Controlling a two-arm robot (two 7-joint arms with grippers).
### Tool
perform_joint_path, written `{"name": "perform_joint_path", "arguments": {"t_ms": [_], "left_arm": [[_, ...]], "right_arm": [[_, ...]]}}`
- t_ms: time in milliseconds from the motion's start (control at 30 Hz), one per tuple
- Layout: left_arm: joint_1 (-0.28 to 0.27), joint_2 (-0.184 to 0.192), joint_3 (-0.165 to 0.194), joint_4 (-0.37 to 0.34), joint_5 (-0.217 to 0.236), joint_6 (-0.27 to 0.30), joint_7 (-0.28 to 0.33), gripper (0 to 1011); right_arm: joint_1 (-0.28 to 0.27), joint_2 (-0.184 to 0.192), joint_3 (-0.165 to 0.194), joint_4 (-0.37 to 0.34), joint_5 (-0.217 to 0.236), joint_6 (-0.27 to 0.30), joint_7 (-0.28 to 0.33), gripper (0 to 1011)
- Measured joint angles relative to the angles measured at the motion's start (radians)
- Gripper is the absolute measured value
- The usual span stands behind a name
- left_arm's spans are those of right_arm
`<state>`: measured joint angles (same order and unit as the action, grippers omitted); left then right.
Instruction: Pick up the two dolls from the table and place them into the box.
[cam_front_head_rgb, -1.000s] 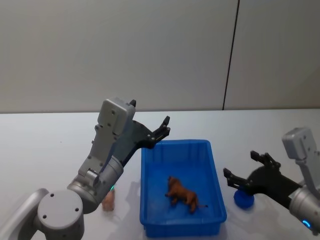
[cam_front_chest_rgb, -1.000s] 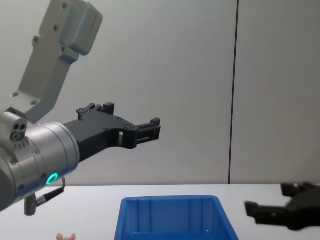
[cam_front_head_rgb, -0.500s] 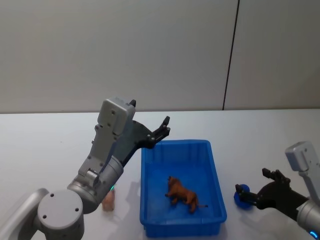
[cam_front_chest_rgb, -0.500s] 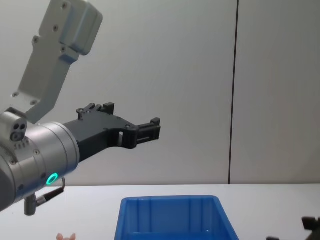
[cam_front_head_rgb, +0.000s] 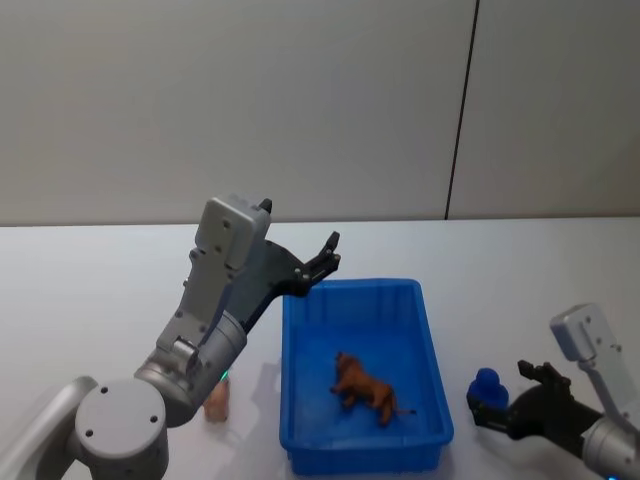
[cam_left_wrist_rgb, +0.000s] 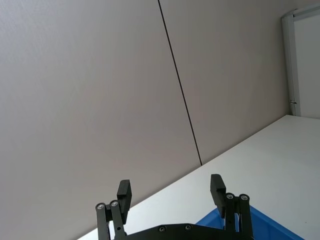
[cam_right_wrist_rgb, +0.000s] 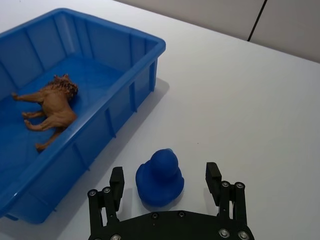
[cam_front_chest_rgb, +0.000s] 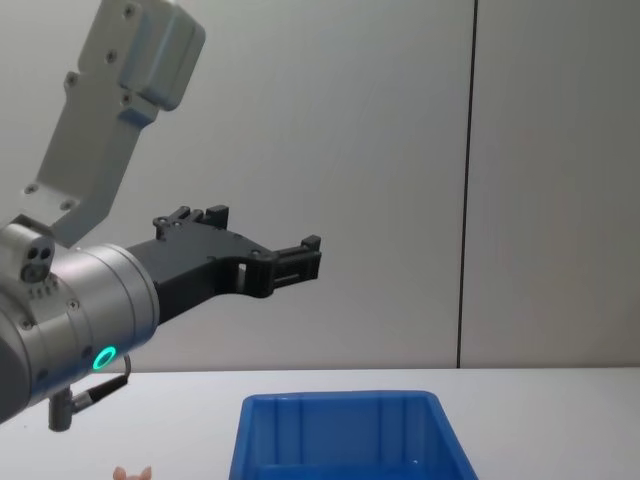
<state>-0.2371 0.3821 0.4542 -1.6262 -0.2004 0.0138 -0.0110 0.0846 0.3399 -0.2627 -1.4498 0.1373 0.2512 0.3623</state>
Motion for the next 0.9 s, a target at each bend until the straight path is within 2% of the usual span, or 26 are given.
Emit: {"name": "perform_joint_path", "arguments": {"t_ms": [233,367,467,500,633,667,733,767,900], "left_arm": [[0.000,0.000,0.000,0.000,0.000,0.000,0.000,1001],[0.000,0.000,0.000,0.000,0.000,0.000,0.000,1001],[0.000,0.000,0.000,0.000,0.000,0.000,0.000,1001],[0.000,0.000,0.000,0.000,0.000,0.000,0.000,1001],[0.000,0.000,0.000,0.000,0.000,0.000,0.000,1001],[0.000,0.000,0.000,0.000,0.000,0.000,0.000,1001],[0.000,0.000,0.000,0.000,0.000,0.000,0.000,1001],[0.000,0.000,0.000,0.000,0.000,0.000,0.000,1001],[0.000,0.000,0.000,0.000,0.000,0.000,0.000,1001]], "right_arm": [[0.010,-0.008,-0.007,0.028,-0.012,0.004,0.002,1003],[0.015,-0.011,-0.008,0.038,-0.015,0.005,0.002,949],[0.021,-0.014,-0.008,0.048,-0.016,0.006,0.000,883],[0.024,-0.015,-0.009,0.052,-0.017,0.006,0.000,826],[0.031,-0.019,-0.009,0.064,-0.017,0.007,-0.003,716],[0.032,-0.019,-0.009,0.066,-0.017,0.007,-0.003,716],[0.036,-0.021,-0.009,0.071,-0.017,0.007,-0.004,621],[0.037,-0.022,-0.009,0.073,-0.017,0.007,-0.004,621],[0.044,-0.025,-0.010,0.080,-0.014,0.007,-0.004,504]]}}
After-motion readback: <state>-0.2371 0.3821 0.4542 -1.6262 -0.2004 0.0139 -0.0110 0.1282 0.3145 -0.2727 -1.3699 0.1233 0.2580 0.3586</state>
